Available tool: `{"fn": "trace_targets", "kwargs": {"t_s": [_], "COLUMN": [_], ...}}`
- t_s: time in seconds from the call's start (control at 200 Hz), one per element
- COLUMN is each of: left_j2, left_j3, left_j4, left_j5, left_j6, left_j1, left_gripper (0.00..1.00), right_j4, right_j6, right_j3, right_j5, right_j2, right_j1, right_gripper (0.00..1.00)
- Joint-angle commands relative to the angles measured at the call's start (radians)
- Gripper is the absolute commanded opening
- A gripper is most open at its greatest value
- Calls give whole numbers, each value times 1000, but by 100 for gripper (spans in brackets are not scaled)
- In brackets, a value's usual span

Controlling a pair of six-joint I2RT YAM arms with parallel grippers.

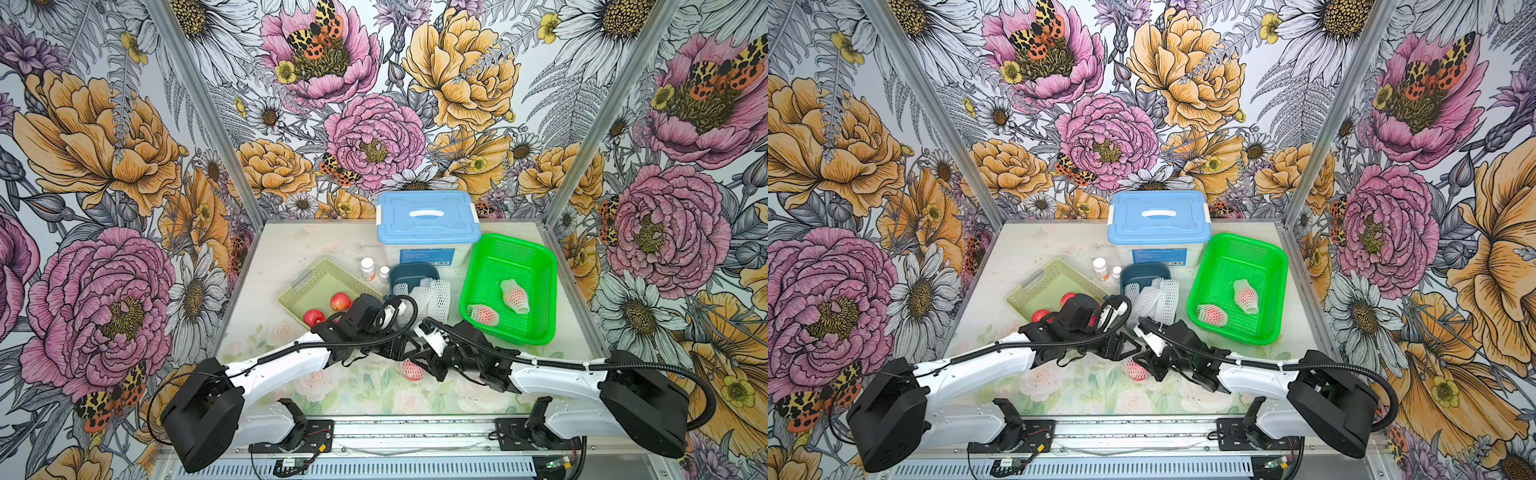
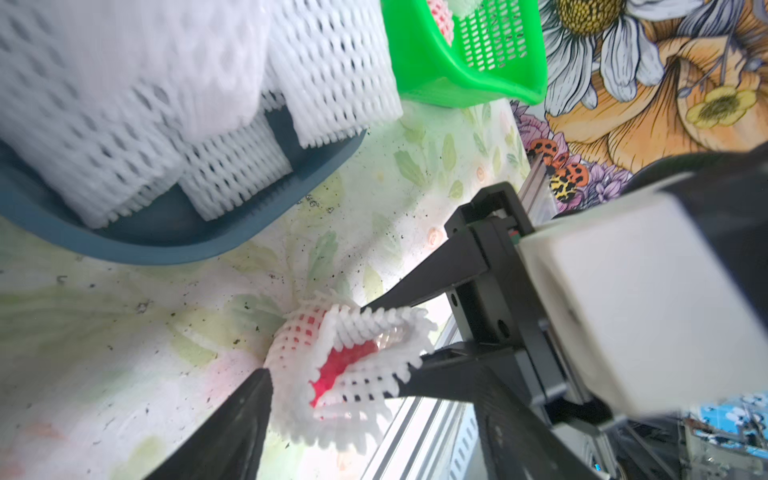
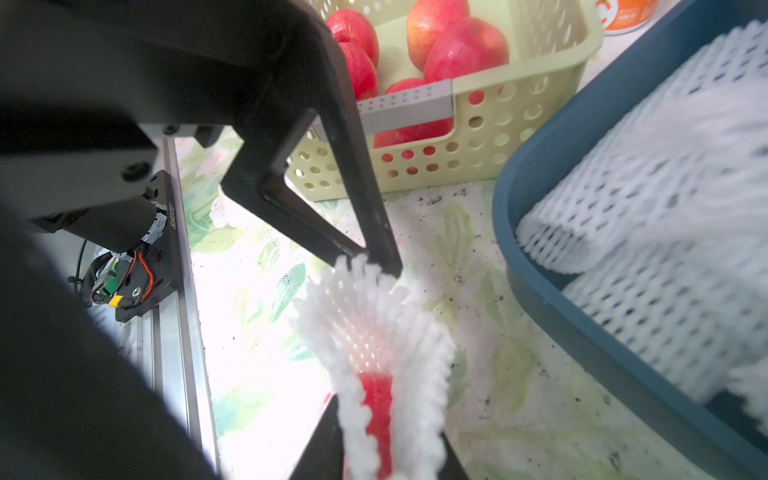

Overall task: Remove foam nets from apples
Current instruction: Remove the foam net from the apple, then place the foam net into the storage box.

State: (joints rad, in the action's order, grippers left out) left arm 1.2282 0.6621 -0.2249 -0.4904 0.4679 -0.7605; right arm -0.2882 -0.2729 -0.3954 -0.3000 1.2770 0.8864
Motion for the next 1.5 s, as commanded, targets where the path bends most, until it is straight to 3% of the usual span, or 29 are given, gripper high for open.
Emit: {"fn": "trace_targets", "kwargs": {"t_s": [0.0,0.08,0.15,0.24,0.42,0.505,0.751,1.046,1.266,1.496], "left_j2": [-45,-63,-77,-87,-103,-112,-168,-208,-354,-484], "left_j3": [-1,1,-2,-2,-2,-4,1,40,12,-14], "left_j4": [1,-17,-13,-9,-2,7,34,0,-36,-112], "left_j5": [1,12,12,12,6,2,34,116,215,149], "left_j6": [2,1,6,7,8,7,-9,-44,26,32], "left_j1": [13,24,34,42,51,51,51,84,207,352], "left_gripper": [88,93,96,99,99,99,99,99,99,99], "right_j4": [4,3,2,1,9,10,16,103,333,481], "right_j6": [-11,-20,-26,-35,-45,-48,-121,-140,-100,-135], "right_j3": [-8,7,18,29,43,50,-7,-190,-438,-617], "right_j5": [24,23,16,-6,-39,-45,-225,-395,-161,43], "right_j2": [-31,-53,-77,-108,-176,-204,-245,-219,-62,230], "right_j1": [-20,-33,-44,-63,-89,-130,-225,-236,-247,-257], "right_gripper": [28,25,17,15,13,3,3,4,4,5]}}
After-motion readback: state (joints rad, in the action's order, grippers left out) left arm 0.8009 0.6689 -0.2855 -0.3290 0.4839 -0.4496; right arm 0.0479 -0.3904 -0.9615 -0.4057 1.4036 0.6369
